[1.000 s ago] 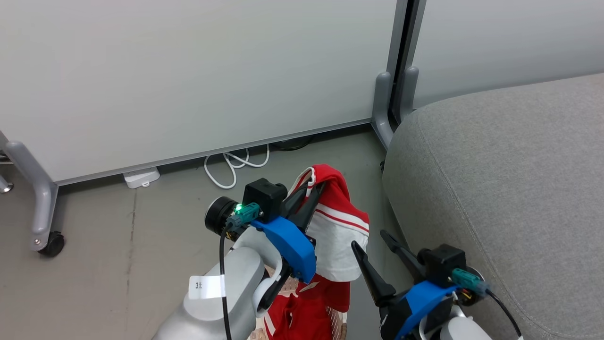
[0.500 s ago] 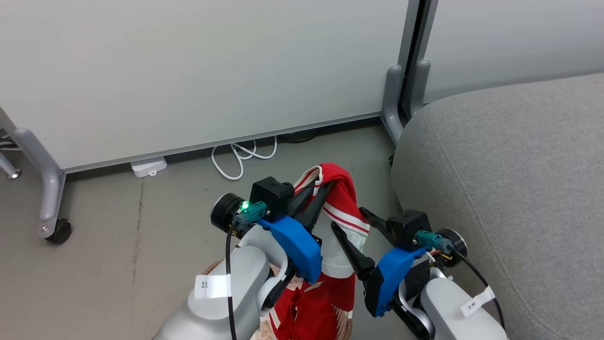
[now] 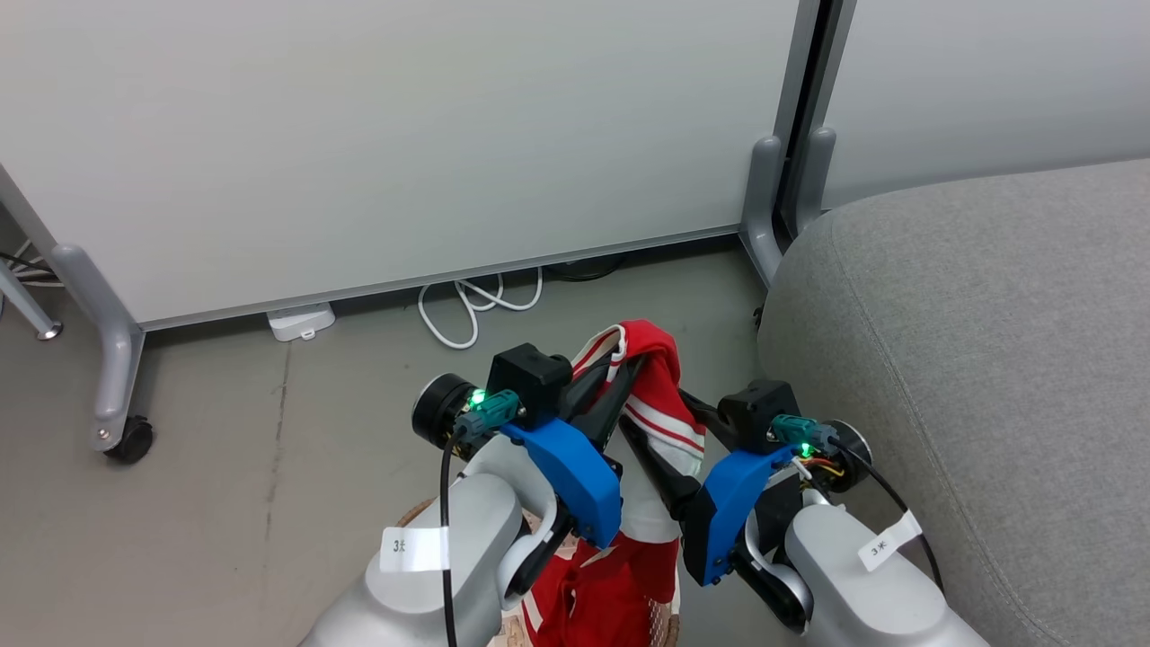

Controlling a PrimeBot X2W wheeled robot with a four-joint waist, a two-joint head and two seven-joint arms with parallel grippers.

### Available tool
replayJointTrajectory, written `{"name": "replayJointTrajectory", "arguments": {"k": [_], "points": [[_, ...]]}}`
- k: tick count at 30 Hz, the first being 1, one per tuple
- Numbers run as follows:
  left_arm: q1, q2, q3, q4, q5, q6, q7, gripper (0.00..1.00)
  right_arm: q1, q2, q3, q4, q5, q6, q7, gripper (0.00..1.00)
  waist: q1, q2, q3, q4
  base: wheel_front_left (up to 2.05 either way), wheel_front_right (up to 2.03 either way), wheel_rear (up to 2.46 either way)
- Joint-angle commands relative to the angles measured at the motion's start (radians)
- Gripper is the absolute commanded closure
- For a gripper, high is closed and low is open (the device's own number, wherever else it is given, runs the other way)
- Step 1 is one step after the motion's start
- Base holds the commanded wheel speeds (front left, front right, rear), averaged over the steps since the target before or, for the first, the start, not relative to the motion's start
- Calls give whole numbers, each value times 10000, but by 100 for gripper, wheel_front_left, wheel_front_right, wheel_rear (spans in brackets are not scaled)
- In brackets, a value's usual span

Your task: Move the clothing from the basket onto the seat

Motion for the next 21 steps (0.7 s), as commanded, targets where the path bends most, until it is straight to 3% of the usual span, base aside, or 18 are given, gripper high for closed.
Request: {"name": "replayJointTrajectory", "arguments": {"k": [1, 4, 5, 6, 8, 21], "points": [[-151, -8, -33, -58, -55, -14, 5, 100, -201, -15, 193, 100, 250, 3, -80, 0, -1, 0, -16, 10, 0, 0, 0], [-171, -9, -94, -77, -91, -19, -9, 100, -336, -20, 546, 327, 647, 4, -144, 0, -1, 0, -43, 26, 0, 0, 0], [-173, -10, -121, -81, -113, -21, -6, 100, -361, -20, 646, 411, 816, 3, -125, 7, -1, 0, -50, 32, 0, 0, 0], [-170, -10, -142, -82, -129, -23, -4, 100, -401, -18, 737, 484, 934, 3, -136, 51, -1, 0, -58, 34, 0, 0, 0], [-162, -11, -182, -80, -149, -24, 9, 100, -480, -20, 901, 622, 1127, 3, -220, 100, -1, 0, -74, 38, 0, 0, 0], [-139, 26, -239, -18, -283, 53, -41, 100, -657, -18, 1616, 1209, 1976, 3, -869, 100, -1, 0, -93, -51, 0, 0, 0]]}}
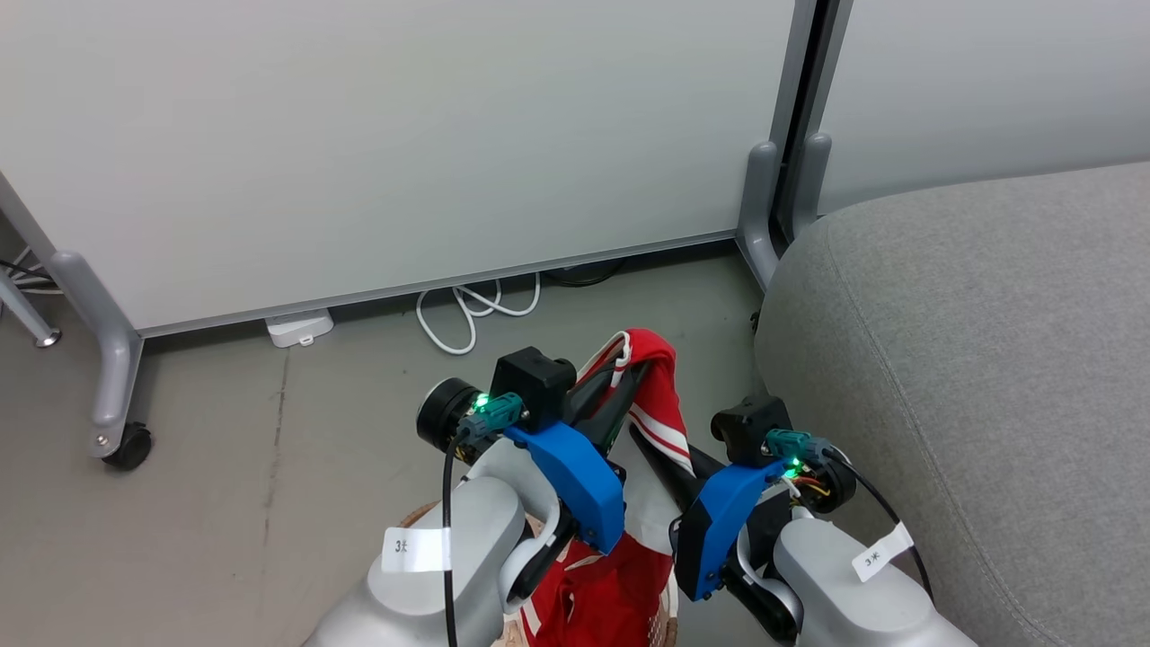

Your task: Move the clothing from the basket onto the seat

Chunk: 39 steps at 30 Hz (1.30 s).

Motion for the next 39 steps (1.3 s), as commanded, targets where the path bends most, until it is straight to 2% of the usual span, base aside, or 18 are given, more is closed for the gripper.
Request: {"name": "replayJointTrajectory", "arguments": {"k": [1, 19, 20, 21, 22, 39], "points": [[-135, 20, -31, -7, -46, 51, -66, 100, -172, -18, 42, 42, 75, 1, -83, 100, 0, 0, 5, -9, 0, 0, 0], [-214, 104, -102, 11, -160, 90, -1, 100, -508, -18, 537, 518, 540, 1, -501, 100, 0, 0, 23, -85, 0, 0, 0], [-220, 109, -105, 13, -169, 88, -1, 88, -527, -18, 568, 534, 584, 1, -515, 100, 0, 0, 26, -83, 0, 0, 0], [-224, 113, -111, 15, -176, 87, 3, 64, -532, -18, 594, 545, 608, 3, -522, 100, 0, 0, 28, -82, 0, 0, 0], [-229, 119, -118, 20, -173, 95, 0, 0, -540, -18, 623, 560, 621, 3, -518, 100, 0, 0, 30, -83, 0, 0, 0], [-148, 154, -150, 76, -241, 219, -106, 0, -677, -18, 842, 806, 1062, 3, -682, 100, 0, 0, 35, -40, 0, 0, 0]]}}
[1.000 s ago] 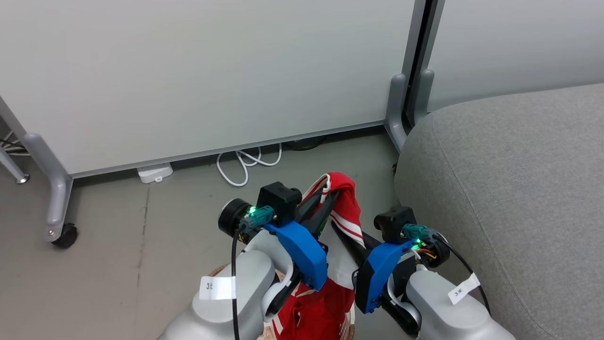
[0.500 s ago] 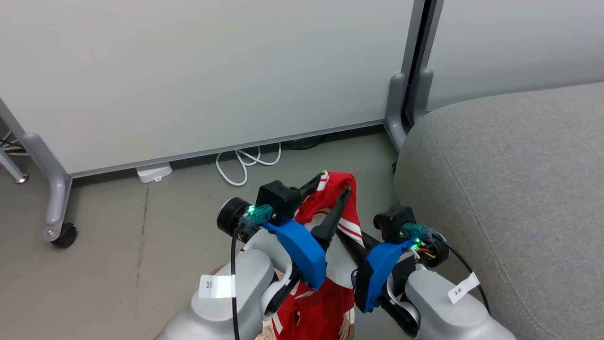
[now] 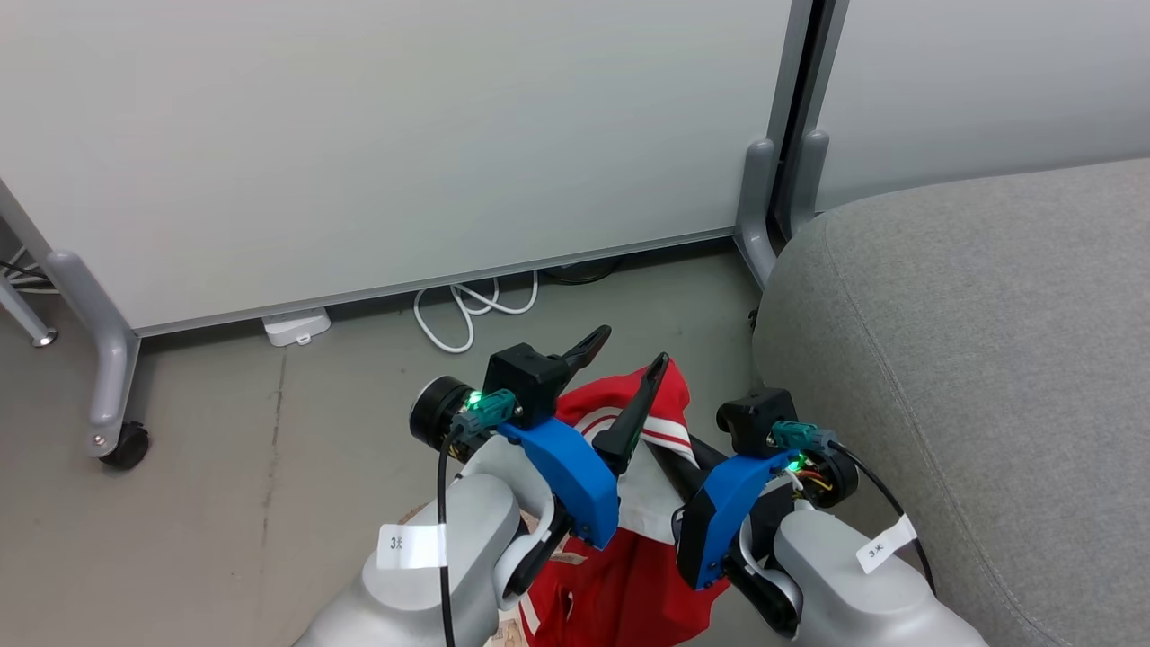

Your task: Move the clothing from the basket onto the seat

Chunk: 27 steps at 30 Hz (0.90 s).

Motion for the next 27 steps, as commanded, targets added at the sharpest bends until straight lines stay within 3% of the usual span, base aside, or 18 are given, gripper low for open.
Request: {"name": "replayJointTrajectory", "arguments": {"k": [1, 12, 16, 27], "points": [[-24, 60, 3, 16, -2, 26, -51, 0, -143, -18, 3, 25, 33, 4, -68, 100, 0, -1, 1, 14, 0, 0, 0], [634, 395, 295, -266, 234, 348, -337, 0, -205, -19, -67, 92, -32, 3, -148, 100, 0, -1, 22, 50, 0, 0, 0], [1323, 737, 949, -1047, 623, 530, -375, 0, -217, -19, -136, 37, -125, 3, -155, 100, 0, -1, 48, 17, 0, 0, 0], [3758, 1285, 3101, -3242, 2295, 261, -383, 0, -110, -19, -464, -195, -397, 4, -152, 100, 0, -1, 68, -118, 0, 0, 0]]}}
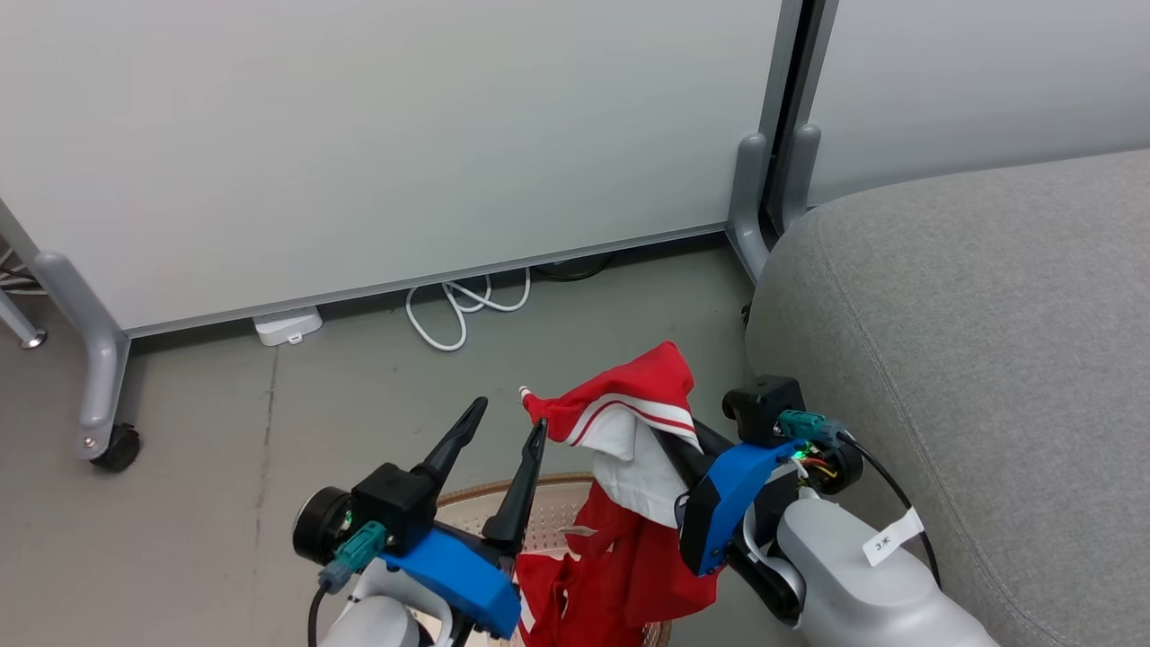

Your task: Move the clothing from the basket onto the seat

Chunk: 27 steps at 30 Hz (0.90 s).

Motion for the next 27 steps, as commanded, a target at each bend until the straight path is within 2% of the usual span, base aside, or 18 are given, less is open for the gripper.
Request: {"name": "replayJointTrajectory", "arguments": {"k": [1, 13, 19, 27], "points": [[300, 51, 255, -198, 218, -93, -48, 0, -32, -20, -96, -52, -61, 3, -47, 100, 0, -1, 5, -4, 0, 0, 0], [1522, -100, 1637, -672, 1334, -518, -49, 0, 273, -19, -750, -51, -611, 3, -47, 100, 0, -1, -32, 13, 0, 0, 0], [1712, -187, 1783, -611, 1513, -610, -48, 0, 336, -19, -946, -170, -792, 3, -46, 100, 0, -1, -36, -131, 0, 0, 0], [1729, -226, 1870, -747, 1545, -617, -50, 0, 413, -20, -977, -363, -902, 3, -45, 100, 0, -1, 22, -768, 0, 0, 0]]}}
